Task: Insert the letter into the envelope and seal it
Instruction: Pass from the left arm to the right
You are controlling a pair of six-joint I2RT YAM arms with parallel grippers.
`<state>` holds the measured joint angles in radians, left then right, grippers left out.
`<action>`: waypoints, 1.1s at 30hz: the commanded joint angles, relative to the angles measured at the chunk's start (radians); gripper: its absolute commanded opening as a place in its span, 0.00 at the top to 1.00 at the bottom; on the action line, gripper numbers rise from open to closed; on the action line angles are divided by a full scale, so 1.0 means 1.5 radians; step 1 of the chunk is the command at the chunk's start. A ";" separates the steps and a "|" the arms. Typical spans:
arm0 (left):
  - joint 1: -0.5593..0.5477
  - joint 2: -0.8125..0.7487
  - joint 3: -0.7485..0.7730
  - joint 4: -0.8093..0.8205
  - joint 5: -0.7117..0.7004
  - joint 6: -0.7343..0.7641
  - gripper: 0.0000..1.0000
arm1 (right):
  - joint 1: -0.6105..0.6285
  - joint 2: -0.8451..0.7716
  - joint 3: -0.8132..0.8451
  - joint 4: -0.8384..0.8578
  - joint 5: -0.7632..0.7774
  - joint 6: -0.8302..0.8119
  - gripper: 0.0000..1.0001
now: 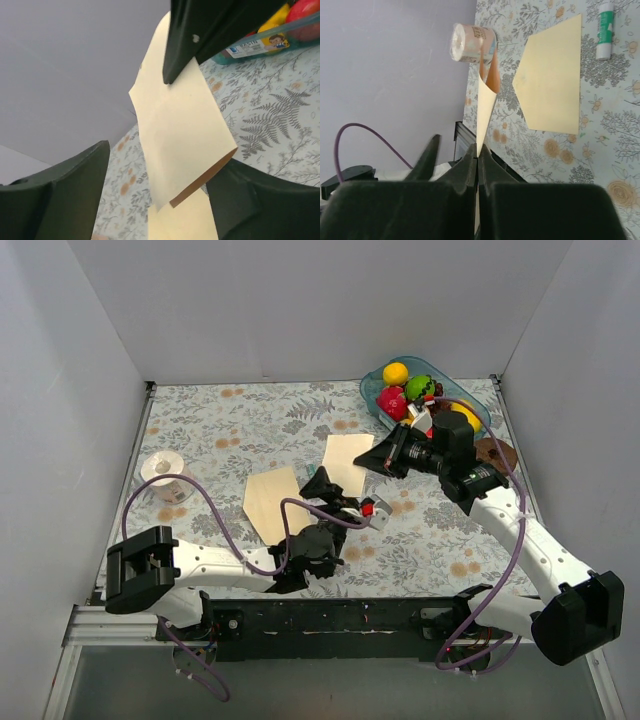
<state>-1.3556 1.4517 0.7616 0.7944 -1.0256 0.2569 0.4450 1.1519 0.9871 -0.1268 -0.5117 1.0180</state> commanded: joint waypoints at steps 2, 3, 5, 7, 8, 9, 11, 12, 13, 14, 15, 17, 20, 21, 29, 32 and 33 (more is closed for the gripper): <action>-0.007 -0.039 0.023 0.077 -0.033 -0.022 0.02 | -0.009 -0.027 0.021 -0.034 0.072 -0.094 0.99; -0.007 -0.070 0.039 0.063 -0.036 -0.045 0.02 | -0.016 -0.043 0.021 -0.041 0.099 -0.107 0.99; -0.007 -0.107 0.060 -0.047 -0.033 -0.130 0.02 | -0.025 -0.062 0.017 -0.041 0.123 -0.147 0.99; -0.007 -0.187 0.089 -0.185 -0.023 -0.300 0.02 | -0.035 -0.094 -0.002 -0.020 0.147 -0.177 0.99; -0.006 -0.222 0.094 -0.226 0.003 -0.353 0.02 | -0.038 -0.103 -0.008 -0.017 0.153 -0.192 0.99; -0.005 -0.255 0.094 -0.258 0.018 -0.456 0.02 | -0.041 -0.120 -0.012 -0.014 0.163 -0.226 0.99; 0.010 -0.352 0.069 -0.302 0.049 -0.526 0.02 | -0.044 -0.131 -0.020 -0.010 0.165 -0.264 0.99; 0.015 -0.376 0.062 -0.317 0.052 -0.577 0.02 | -0.045 -0.139 -0.023 -0.005 0.153 -0.308 0.99; 0.028 -0.415 0.057 -0.359 0.048 -0.606 0.02 | -0.045 -0.143 -0.028 0.012 0.138 -0.335 0.99; 0.034 -0.427 0.058 -0.390 0.038 -0.633 0.02 | -0.045 -0.147 -0.039 0.019 0.119 -0.356 0.99; 0.040 -0.438 0.061 -0.424 0.013 -0.661 0.02 | -0.045 -0.153 -0.043 0.025 0.085 -0.375 0.99; 0.059 -0.458 0.065 -0.521 -0.002 -0.751 0.02 | -0.045 -0.158 -0.055 0.031 0.059 -0.416 0.99; 0.099 -0.450 0.084 -0.690 -0.025 -0.921 0.02 | -0.045 -0.162 -0.058 0.019 0.046 -0.437 0.99; 0.115 -0.442 0.091 -0.739 -0.006 -0.971 0.02 | -0.045 -0.166 -0.064 0.019 0.045 -0.437 0.99; 0.340 -0.343 0.077 -0.995 0.216 -1.271 0.02 | -0.045 -0.174 -0.095 0.019 0.030 -0.429 0.99; 0.367 -0.336 0.052 -0.988 0.233 -1.286 0.02 | -0.046 -0.183 -0.105 0.006 0.039 -0.431 0.99; 0.390 -0.333 0.044 -0.985 0.237 -1.286 0.02 | -0.046 -0.187 -0.109 0.003 0.040 -0.433 0.99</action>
<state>-0.8349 0.9665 0.8539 -0.5991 -0.7567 -1.5326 0.3798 0.9073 0.8501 -0.1310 -0.4450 0.3908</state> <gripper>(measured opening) 0.983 0.023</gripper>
